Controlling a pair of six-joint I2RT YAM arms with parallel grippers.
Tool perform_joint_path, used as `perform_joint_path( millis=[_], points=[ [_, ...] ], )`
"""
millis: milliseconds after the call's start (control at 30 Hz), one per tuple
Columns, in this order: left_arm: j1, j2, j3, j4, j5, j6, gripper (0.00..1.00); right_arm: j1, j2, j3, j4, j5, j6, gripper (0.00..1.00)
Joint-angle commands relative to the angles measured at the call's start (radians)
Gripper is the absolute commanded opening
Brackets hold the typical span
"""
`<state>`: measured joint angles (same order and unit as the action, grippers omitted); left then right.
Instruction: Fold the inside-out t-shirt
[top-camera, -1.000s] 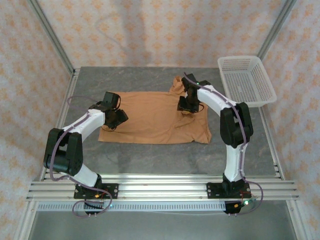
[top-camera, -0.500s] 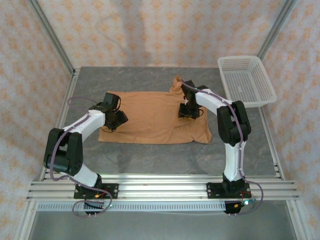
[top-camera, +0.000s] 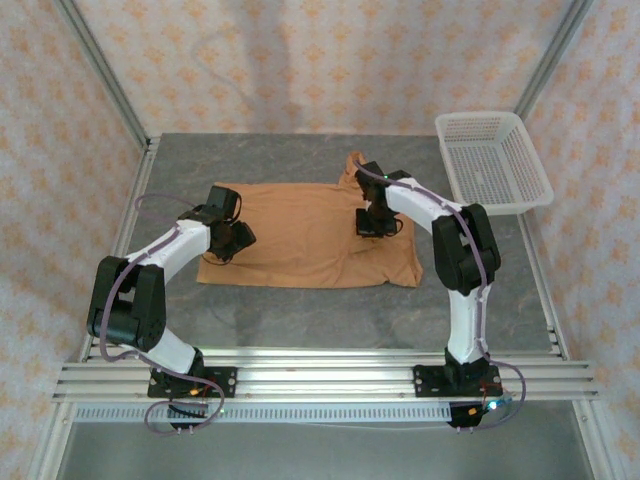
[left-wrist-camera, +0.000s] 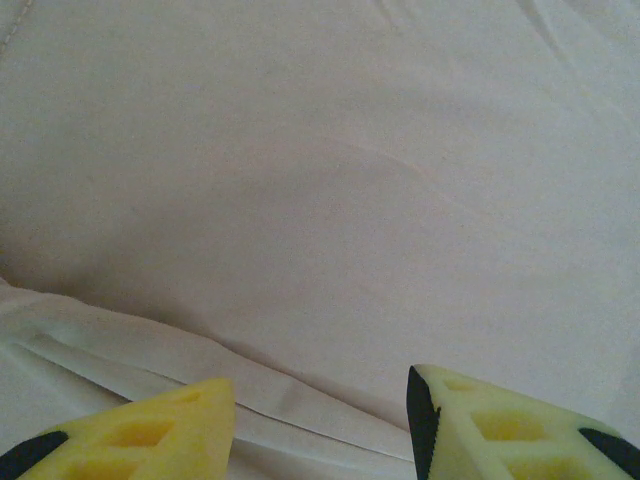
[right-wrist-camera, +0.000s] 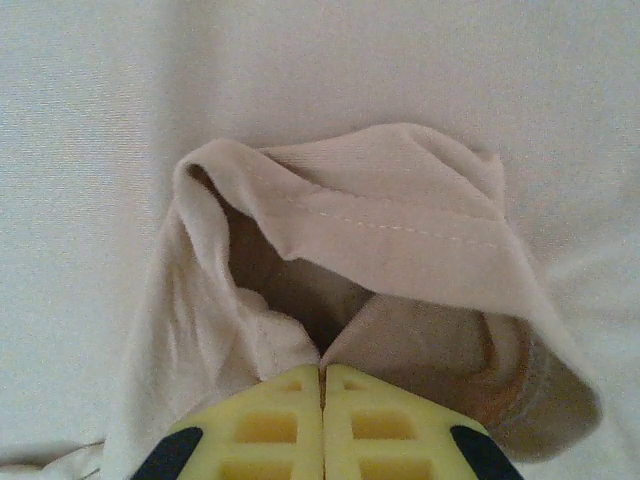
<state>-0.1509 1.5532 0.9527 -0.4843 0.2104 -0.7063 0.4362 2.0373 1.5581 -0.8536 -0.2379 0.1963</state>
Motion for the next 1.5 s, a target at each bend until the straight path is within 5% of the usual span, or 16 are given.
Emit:
perform_joint_path(
  millis=[0,333,633,800,900,1133,1333,1467],
  points=[
    [-0.003,-0.008,-0.009,-0.001,0.003,0.007,0.5,0.016,-0.06,0.036,-0.073,0.09,-0.021,0.03],
    [-0.004,-0.008,-0.011,-0.002,0.004,0.007,0.5,0.064,-0.034,0.172,-0.133,0.258,-0.029,0.08],
    [-0.006,-0.006,-0.014,-0.002,0.004,0.01,0.5,0.076,0.029,0.246,-0.147,0.241,-0.036,0.15],
    [-0.006,0.002,-0.012,0.003,0.01,0.008,0.5,0.076,0.041,0.25,-0.147,0.229,-0.04,0.01],
    [-0.006,0.007,-0.009,0.005,0.01,0.008,0.5,0.076,0.05,0.235,-0.142,0.238,-0.054,0.19],
    [-0.009,0.013,-0.006,0.004,0.013,0.01,0.5,0.068,0.112,0.237,-0.123,0.23,-0.071,0.31],
    [-0.009,0.011,-0.003,0.0,0.009,0.013,0.5,0.064,0.141,0.247,-0.112,0.191,-0.059,0.22],
    [-0.008,0.009,-0.002,-0.002,0.006,0.013,0.5,0.066,0.127,0.247,-0.117,0.195,-0.056,0.0]
  ],
)
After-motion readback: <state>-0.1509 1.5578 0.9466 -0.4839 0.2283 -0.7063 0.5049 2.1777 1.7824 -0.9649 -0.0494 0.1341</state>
